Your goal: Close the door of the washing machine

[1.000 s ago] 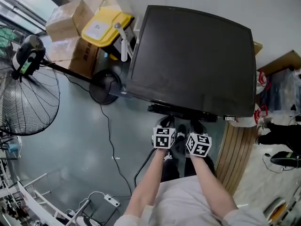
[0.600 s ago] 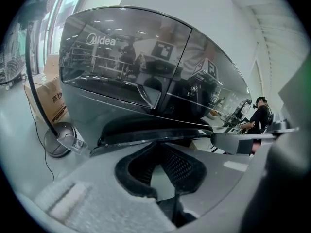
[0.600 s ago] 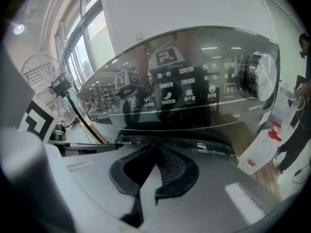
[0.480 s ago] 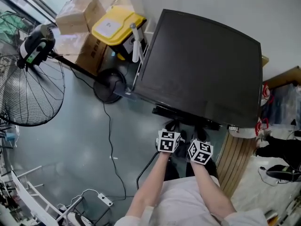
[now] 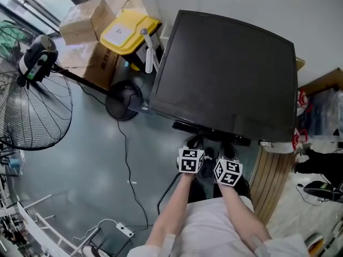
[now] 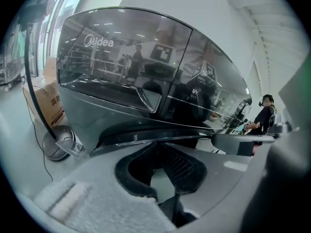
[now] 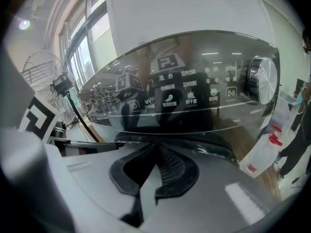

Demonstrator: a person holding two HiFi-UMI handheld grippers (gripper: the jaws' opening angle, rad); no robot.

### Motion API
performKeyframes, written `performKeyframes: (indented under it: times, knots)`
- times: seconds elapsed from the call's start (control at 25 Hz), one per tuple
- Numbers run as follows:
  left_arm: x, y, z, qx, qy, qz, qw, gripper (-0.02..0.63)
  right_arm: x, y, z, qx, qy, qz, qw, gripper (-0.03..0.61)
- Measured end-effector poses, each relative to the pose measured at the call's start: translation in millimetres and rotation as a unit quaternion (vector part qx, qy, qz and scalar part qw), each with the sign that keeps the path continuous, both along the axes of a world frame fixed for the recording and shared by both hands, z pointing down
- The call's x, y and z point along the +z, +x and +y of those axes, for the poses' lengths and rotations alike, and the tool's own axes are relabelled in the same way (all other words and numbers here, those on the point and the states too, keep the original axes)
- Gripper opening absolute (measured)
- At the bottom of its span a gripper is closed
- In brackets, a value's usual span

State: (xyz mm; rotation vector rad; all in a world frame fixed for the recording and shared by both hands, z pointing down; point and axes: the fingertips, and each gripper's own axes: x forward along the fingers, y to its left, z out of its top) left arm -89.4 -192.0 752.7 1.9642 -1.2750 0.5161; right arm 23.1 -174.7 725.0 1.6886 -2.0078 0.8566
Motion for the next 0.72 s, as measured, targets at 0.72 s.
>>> performKeyframes:
  times: [0.72]
  knots:
    - [-73, -5, 48, -0.004, 0.03, -0.008, 0.9995, 0.018, -56, -8, 61, -0.051, -0.003, -0.008, 0.999, 0.003]
